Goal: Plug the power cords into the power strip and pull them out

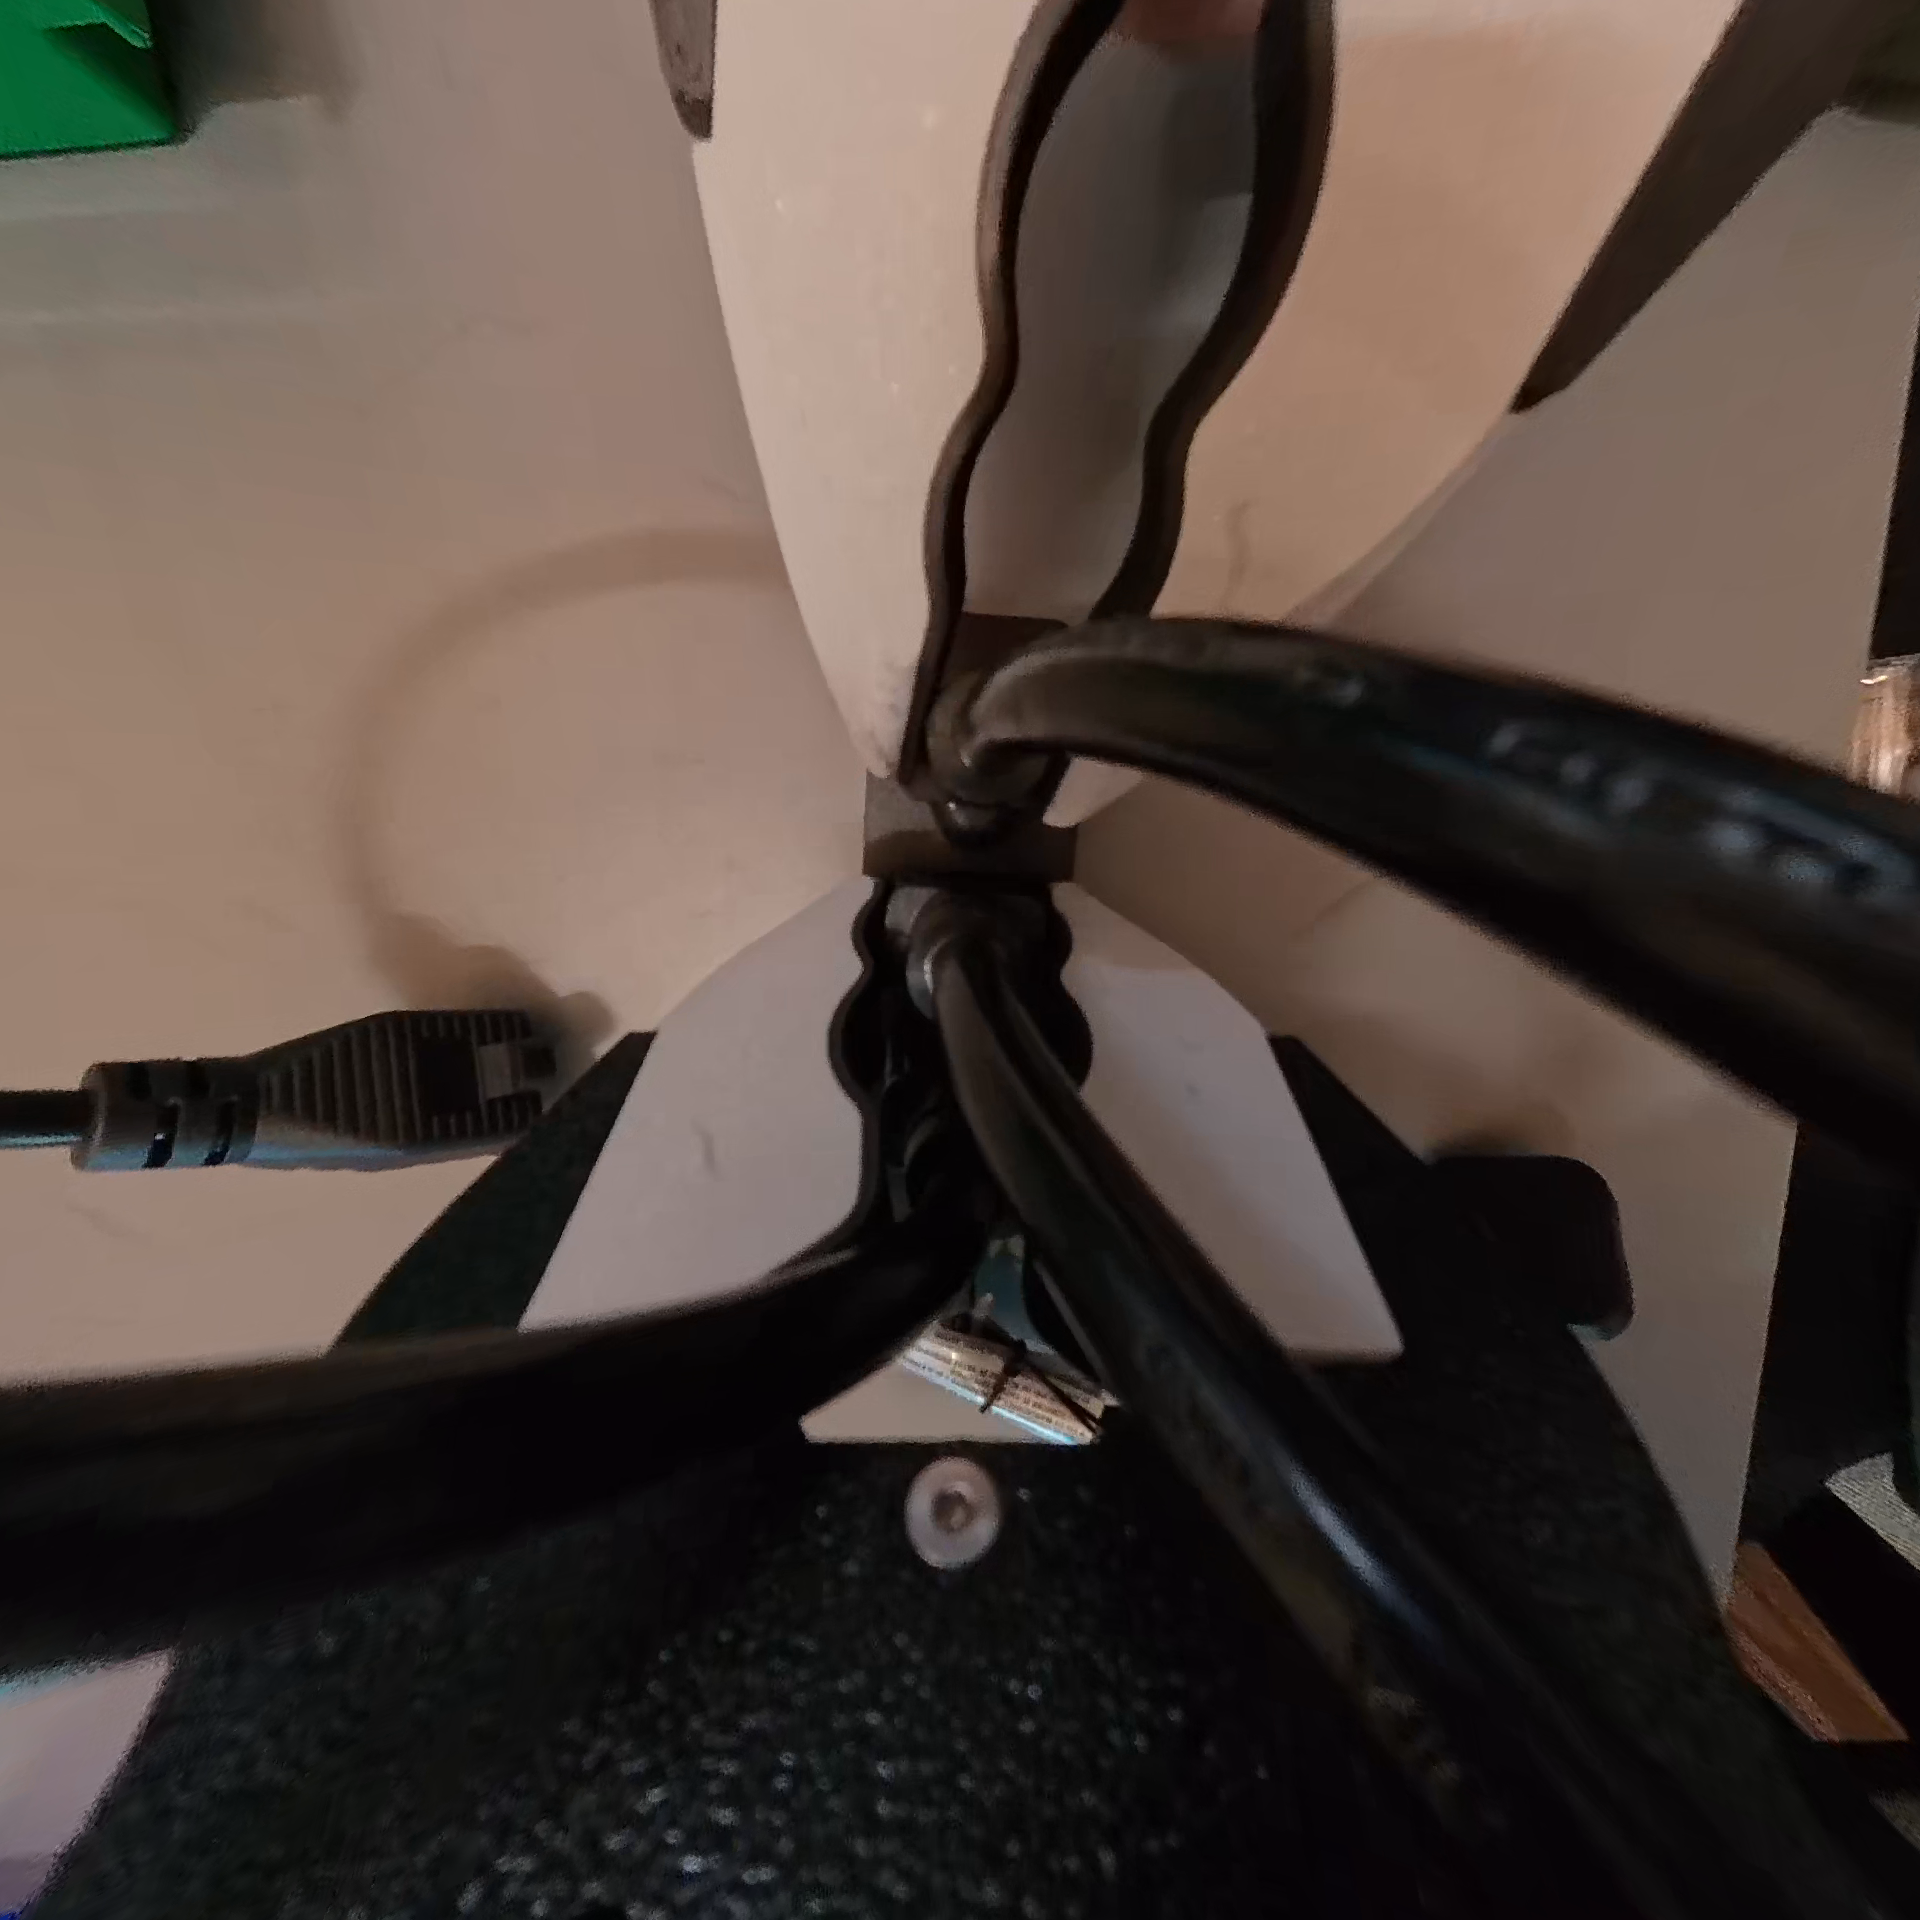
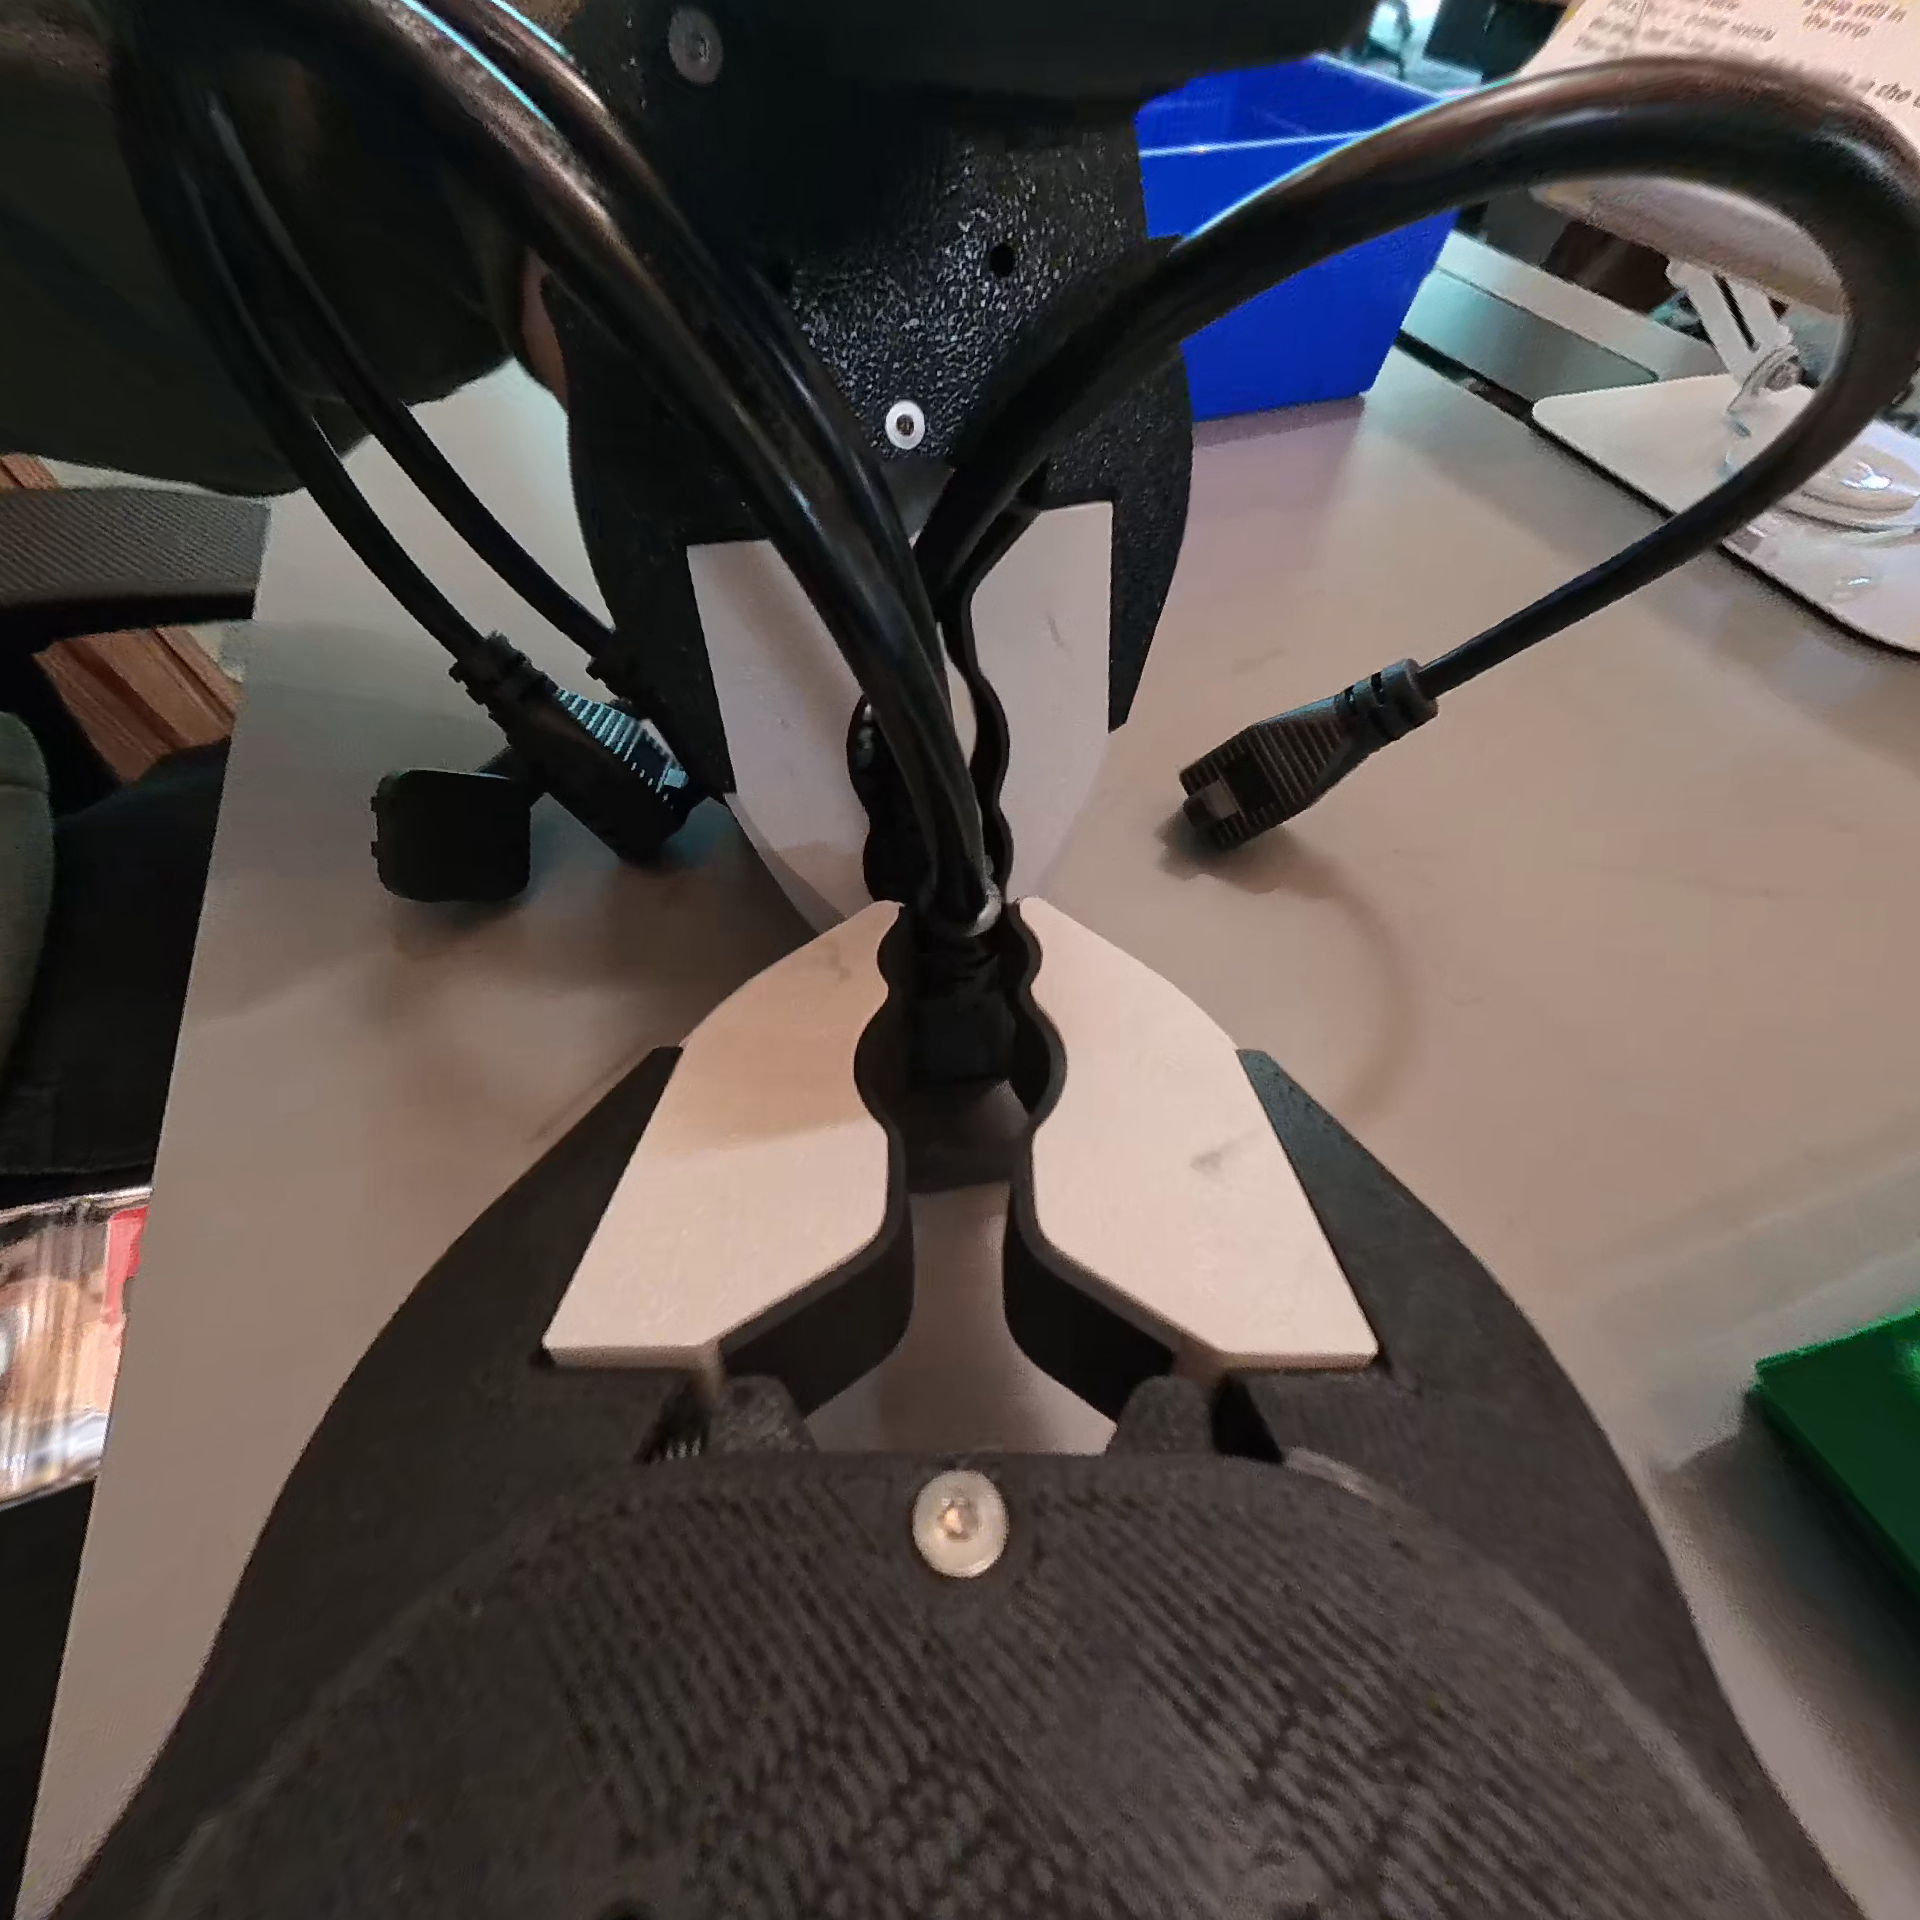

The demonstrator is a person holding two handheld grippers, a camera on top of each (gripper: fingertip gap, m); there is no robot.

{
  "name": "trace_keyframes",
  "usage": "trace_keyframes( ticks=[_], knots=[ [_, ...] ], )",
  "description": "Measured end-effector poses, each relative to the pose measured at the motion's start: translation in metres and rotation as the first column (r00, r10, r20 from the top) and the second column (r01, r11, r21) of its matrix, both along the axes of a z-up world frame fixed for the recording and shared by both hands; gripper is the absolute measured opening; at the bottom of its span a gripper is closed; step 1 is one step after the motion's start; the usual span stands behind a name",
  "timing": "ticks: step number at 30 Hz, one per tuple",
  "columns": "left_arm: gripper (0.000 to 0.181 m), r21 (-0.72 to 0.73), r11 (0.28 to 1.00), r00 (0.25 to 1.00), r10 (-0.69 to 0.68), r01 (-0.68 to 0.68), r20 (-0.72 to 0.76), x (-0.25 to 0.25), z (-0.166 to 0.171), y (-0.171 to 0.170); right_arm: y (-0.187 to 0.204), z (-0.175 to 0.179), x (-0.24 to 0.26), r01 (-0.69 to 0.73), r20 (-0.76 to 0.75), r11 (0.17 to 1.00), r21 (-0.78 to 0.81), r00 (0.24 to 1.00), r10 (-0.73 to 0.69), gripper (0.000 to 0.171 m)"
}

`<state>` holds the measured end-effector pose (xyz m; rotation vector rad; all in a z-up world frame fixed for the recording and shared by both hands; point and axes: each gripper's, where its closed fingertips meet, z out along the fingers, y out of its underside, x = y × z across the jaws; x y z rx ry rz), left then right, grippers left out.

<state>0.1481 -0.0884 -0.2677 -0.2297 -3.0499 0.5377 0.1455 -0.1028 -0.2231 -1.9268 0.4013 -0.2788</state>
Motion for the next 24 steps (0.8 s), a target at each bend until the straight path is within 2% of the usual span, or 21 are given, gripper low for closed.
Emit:
trace_keyframes(
  ticks=[5, 9, 14, 18, 20, 22, 24],
  knots=[
    [0.025, -0.002, 1.0, 1.0, -0.003, 0.003, 0.003, 0.001, 0.0, 0.0, 0.0, 0.001, 0.002, 0.012, -0.028, 0.998, 0.066, 1.0, -0.01, 0.015],
    [0.026, -0.011, 1.0, 1.0, -0.014, 0.014, 0.016, 0.002, 0.0, 0.0, 0.0, 0.001, 0.003, 0.034, -0.042, 0.998, 0.053, 0.999, -0.031, 0.014],
    [0.026, 0.008, 0.999, 0.999, 0.053, -0.053, 0.005, 0.007, 0.0, -0.002, -0.003, 0.003, 0.013, 0.084, -0.099, 0.988, 0.13, 0.993, -0.072, 0.014],
    [0.026, 0.022, 0.999, 1.0, 0.031, -0.031, -0.005, 0.004, 0.0, -0.003, -0.003, 0.003, 0.005, 0.037, 0.026, 0.999, -0.009, 0.999, -0.037, 0.014],
    [0.026, 0.031, 0.999, 1.0, 0.031, -0.031, 0.003, 0.004, 0.0, -0.002, -0.003, 0.002, 0.005, 0.038, 0.014, 0.998, -0.045, 0.999, -0.038, 0.014],
    [0.026, 0.05, 0.998, 1.0, 0.026, -0.027, 0.016, 0.004, 0.0, -0.002, -0.003, 0.002, 0.007, 0.054, -0.028, 0.998, -0.018, 0.998, -0.055, 0.014],
    [0.026, 0.061, 0.998, 1.0, 0.002, -0.003, 0.012, 0.002, 0.0, -0.002, -0.003, 0.003, 0.003, 0.037, -0.001, 0.998, -0.055, 0.999, -0.037, 0.013]
  ],
)
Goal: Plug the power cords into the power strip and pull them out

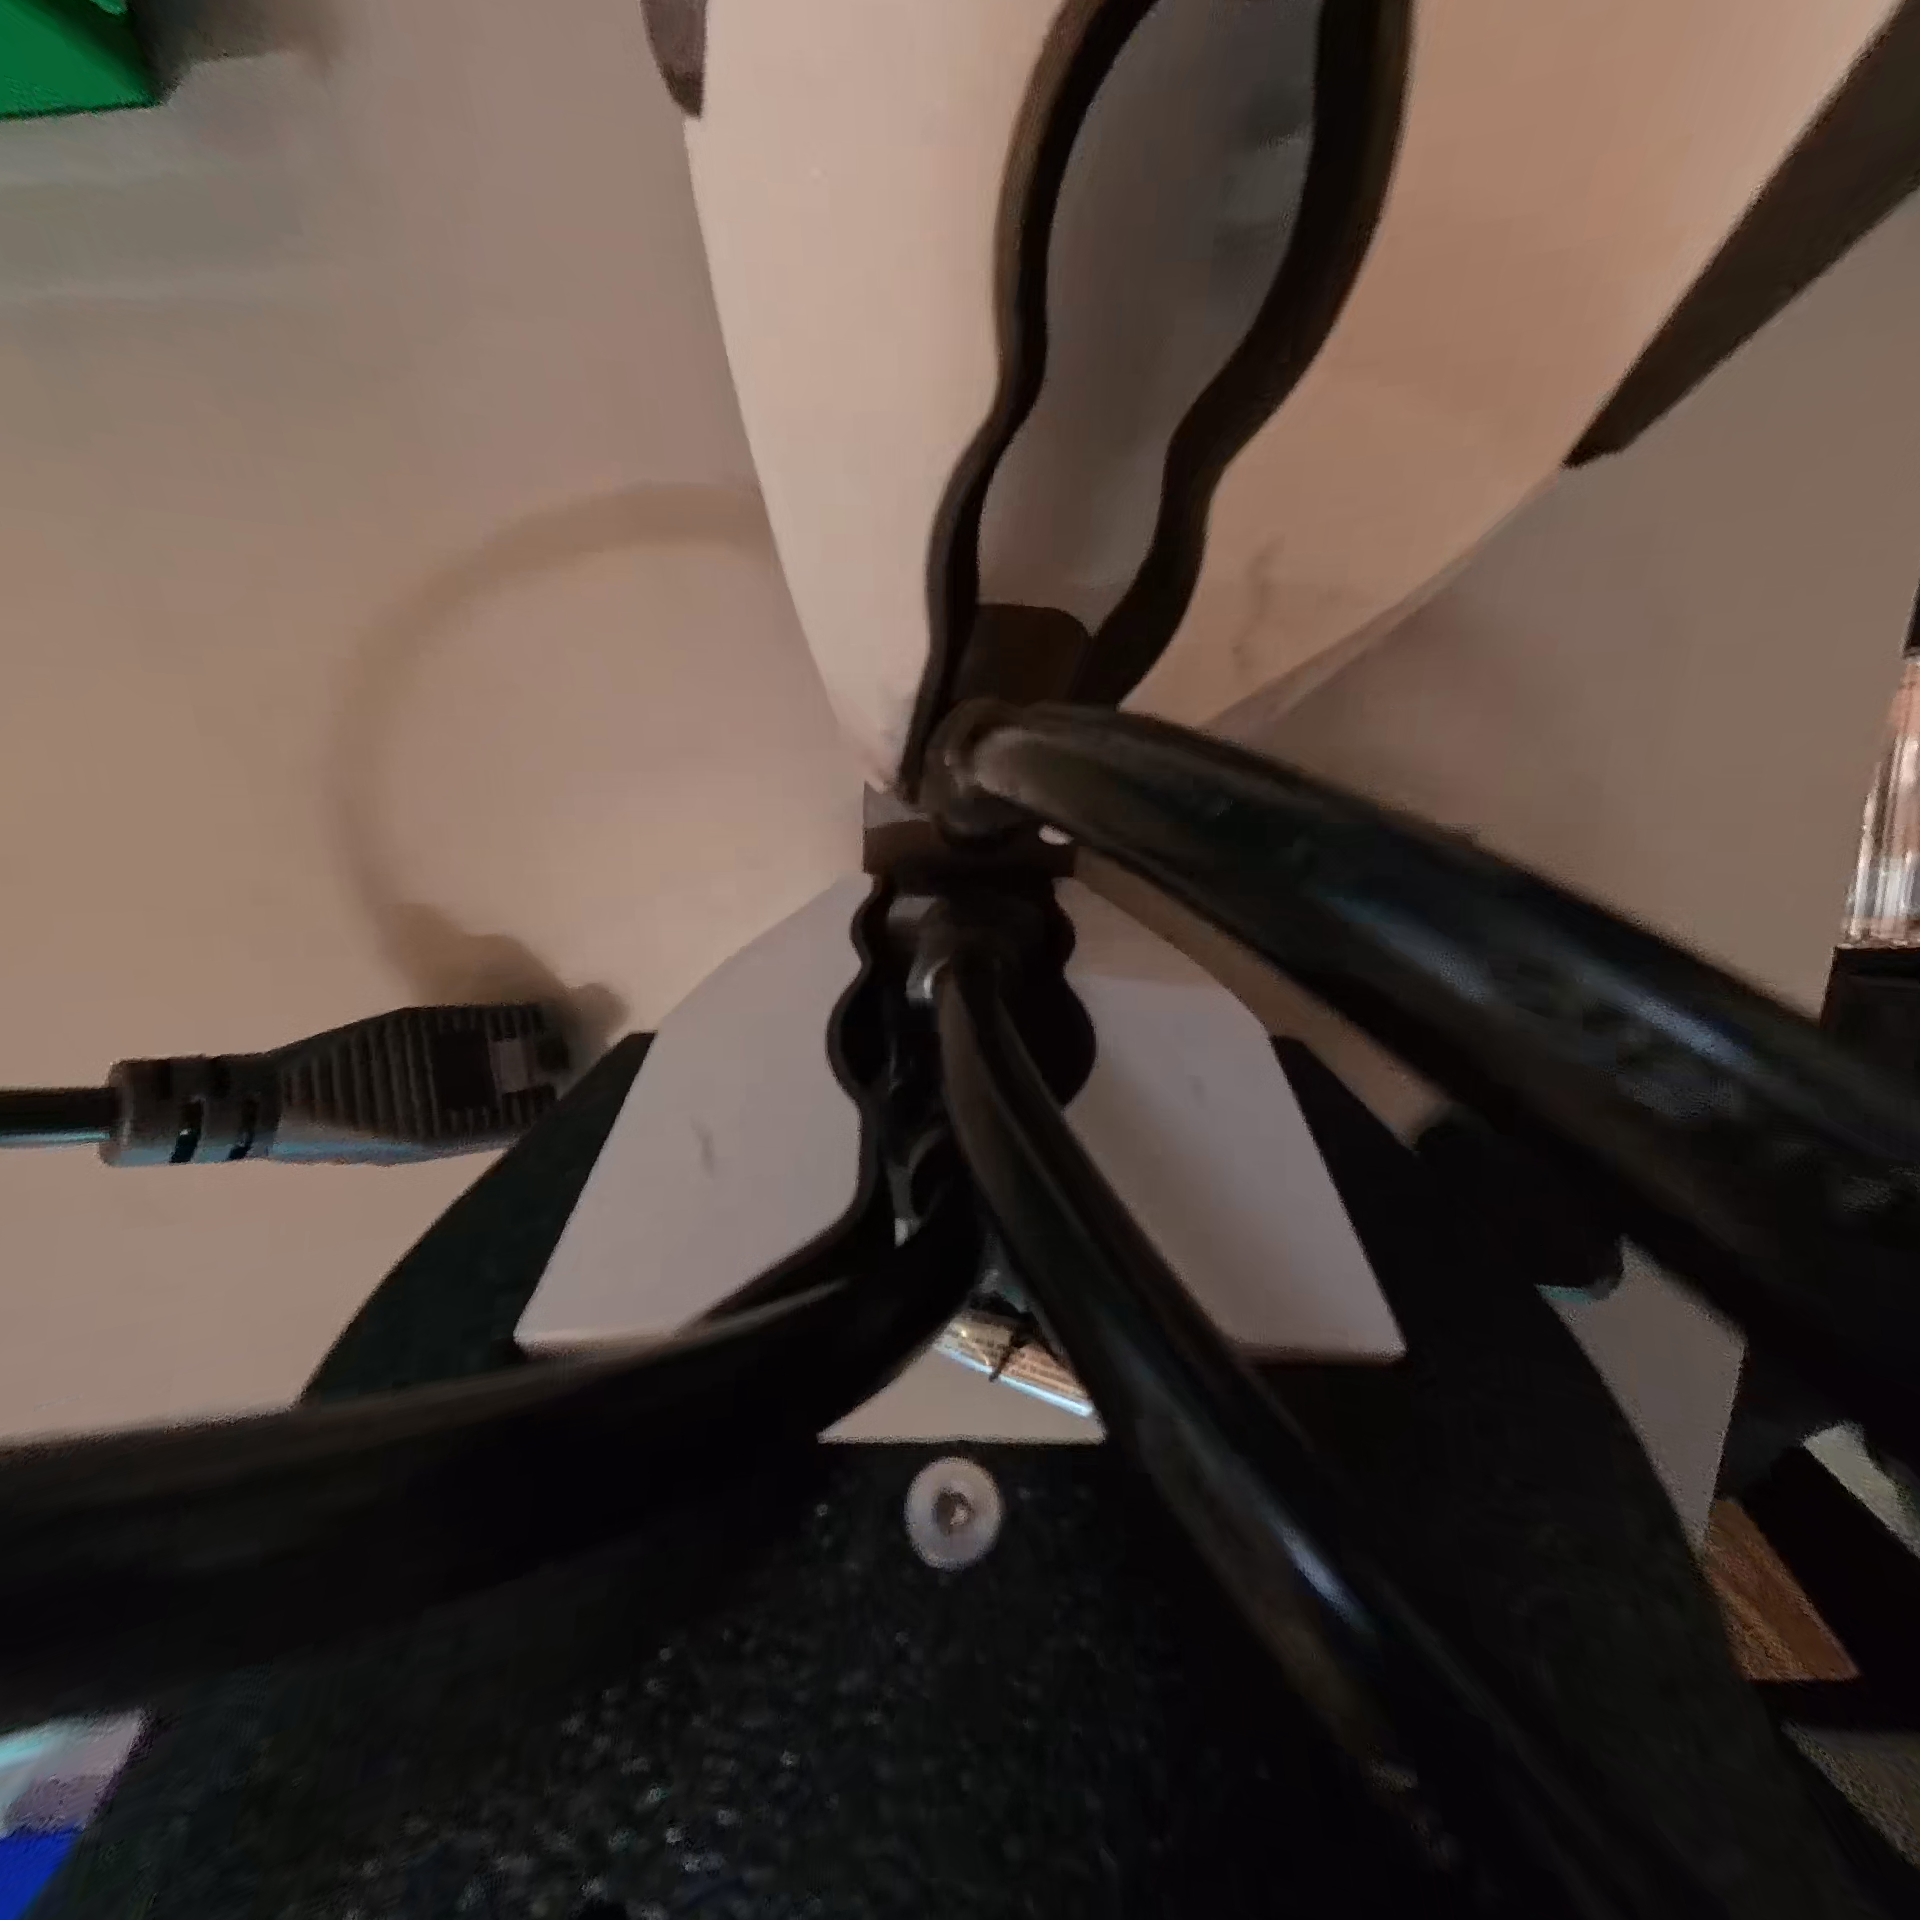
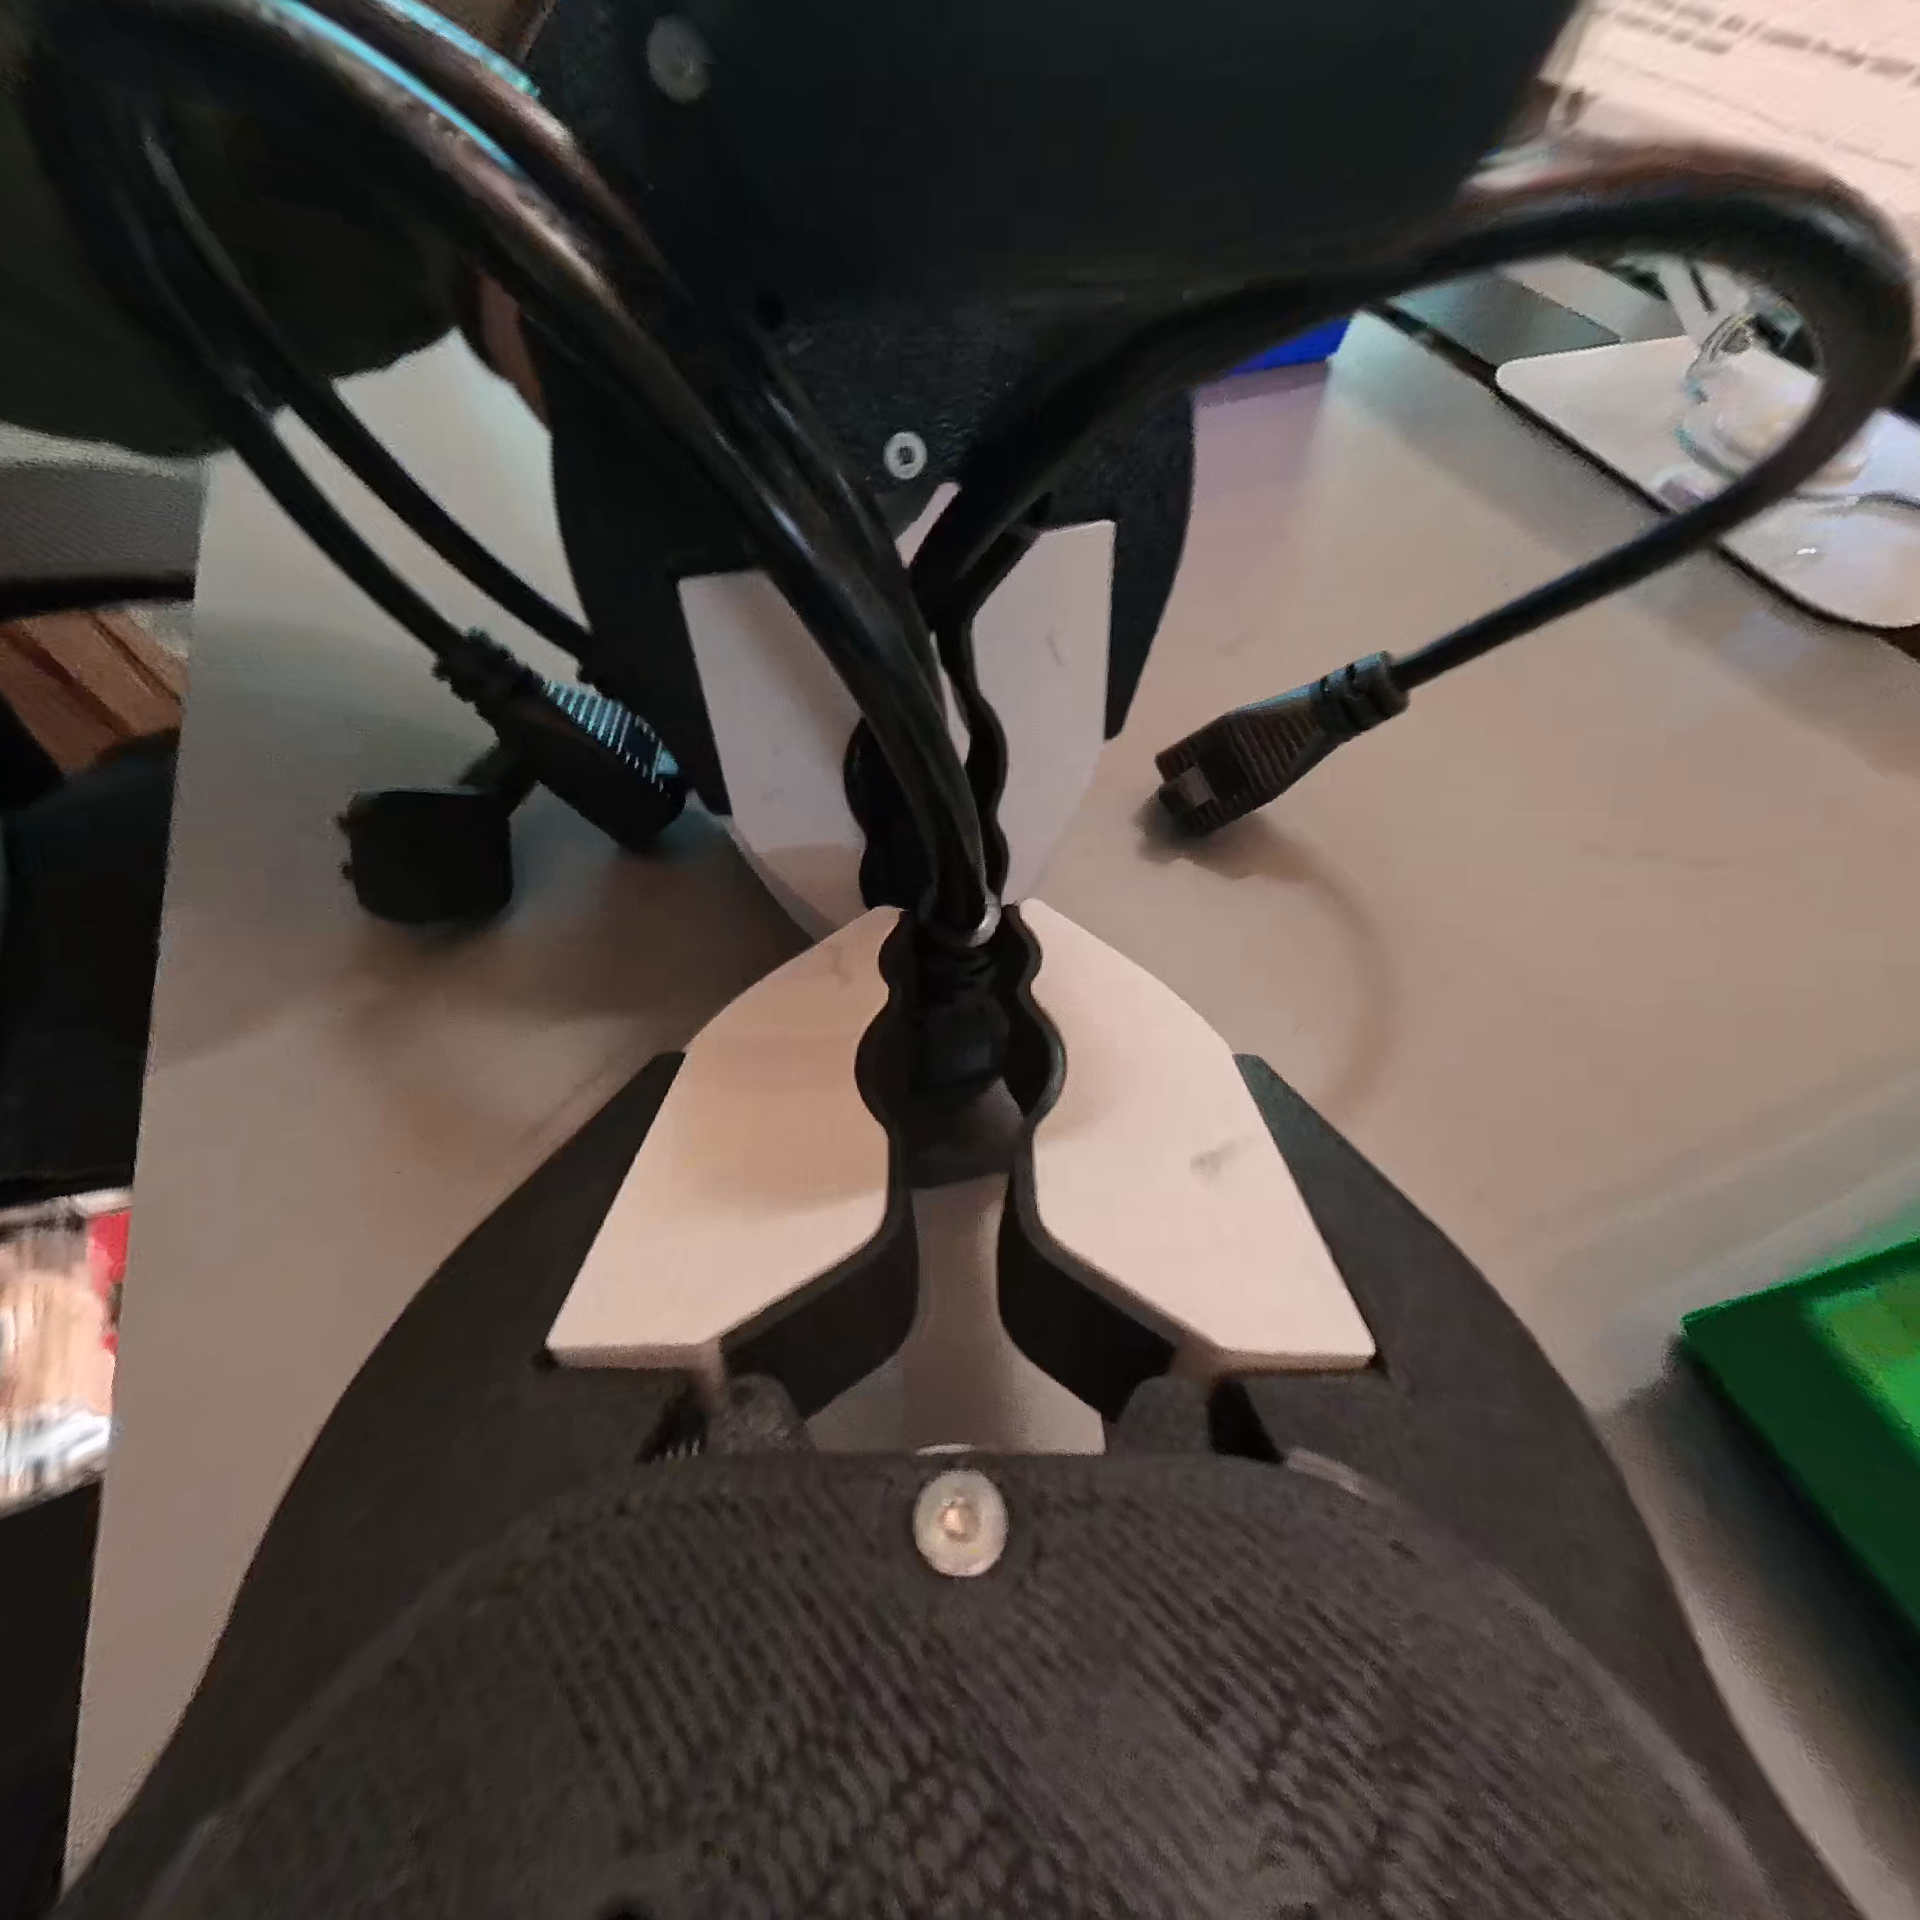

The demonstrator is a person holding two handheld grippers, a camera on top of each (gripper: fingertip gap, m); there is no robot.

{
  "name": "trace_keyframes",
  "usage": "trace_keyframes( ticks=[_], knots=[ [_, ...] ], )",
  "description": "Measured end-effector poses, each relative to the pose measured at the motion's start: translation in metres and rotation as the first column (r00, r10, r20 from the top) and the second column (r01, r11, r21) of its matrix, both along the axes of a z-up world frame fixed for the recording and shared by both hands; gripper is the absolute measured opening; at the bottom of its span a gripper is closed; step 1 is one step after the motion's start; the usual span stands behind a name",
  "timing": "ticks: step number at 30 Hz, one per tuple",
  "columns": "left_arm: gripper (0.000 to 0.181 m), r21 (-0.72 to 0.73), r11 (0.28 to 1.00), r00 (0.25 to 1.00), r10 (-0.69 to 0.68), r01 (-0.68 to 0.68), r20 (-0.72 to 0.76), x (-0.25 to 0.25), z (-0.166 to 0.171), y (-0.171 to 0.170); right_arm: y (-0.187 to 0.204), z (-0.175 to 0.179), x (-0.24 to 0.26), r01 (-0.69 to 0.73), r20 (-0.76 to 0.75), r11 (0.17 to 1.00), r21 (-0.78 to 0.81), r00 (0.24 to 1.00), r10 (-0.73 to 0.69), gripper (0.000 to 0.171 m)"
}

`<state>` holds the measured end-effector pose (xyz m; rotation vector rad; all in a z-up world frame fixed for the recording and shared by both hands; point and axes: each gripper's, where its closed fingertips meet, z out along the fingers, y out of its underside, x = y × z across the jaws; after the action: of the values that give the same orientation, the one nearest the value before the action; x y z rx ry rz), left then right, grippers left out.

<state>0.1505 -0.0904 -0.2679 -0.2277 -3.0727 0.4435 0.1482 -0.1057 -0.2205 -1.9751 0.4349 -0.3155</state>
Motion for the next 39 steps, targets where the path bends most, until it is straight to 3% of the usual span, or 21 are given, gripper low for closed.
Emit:
trace_keyframes(
  ticks=[2, 5, 8, 11, 16, 22, 39],
  knots=[
    [0.026, -0.002, 1.0, 1.0, -0.014, 0.014, -0.007, -0.002, 0.0, 0.0, 0.001, 0.0, -0.002, -0.009, 0.02, 0.998, -0.059, 1.0, 0.01, 0.013],
    [0.026, 0.007, 1.0, 1.0, -0.001, 0.001, 0.01, -0.001, 0.0, -0.001, -0.002, 0.0, 0.001, -0.003, -0.031, 1.0, 0.027, 1.0, 0.004, 0.013],
    [0.026, 0.007, 1.0, 1.0, -0.029, 0.029, 0.001, -0.003, 0.0, -0.001, -0.001, 0.0, -0.003, -0.016, 0.018, 0.997, -0.082, 1.0, 0.018, 0.013],
    [0.026, 0.022, 1.0, 1.0, -0.007, 0.007, 0.017, -0.002, 0.0, -0.002, -0.003, -0.001, 0.001, -0.023, -0.017, 0.999, -0.045, 1.0, 0.022, 0.014],
    [0.026, 0.026, 1.0, 1.0, -0.016, 0.016, 0.011, -0.004, 0.0, -0.001, 0.0, -0.001, -0.005, -0.03, 0.03, 0.989, -0.146, 0.999, 0.035, 0.014],
    [0.026, 0.014, 1.0, 1.0, 0.025, -0.025, -0.006, -0.006, 0.0, -0.002, -0.002, -0.001, -0.005, 0.004, -0.039, 0.997, -0.078, 0.999, -0.007, 0.014],
    [0.026, -0.003, 1.0, 1.0, -0.024, 0.024, 0.005, -0.007, 0.0, -0.003, -0.003, -0.005, -0.009, -0.027, -0.05, 0.96, -0.278, 0.999, 0.014, 0.018]
  ],
)
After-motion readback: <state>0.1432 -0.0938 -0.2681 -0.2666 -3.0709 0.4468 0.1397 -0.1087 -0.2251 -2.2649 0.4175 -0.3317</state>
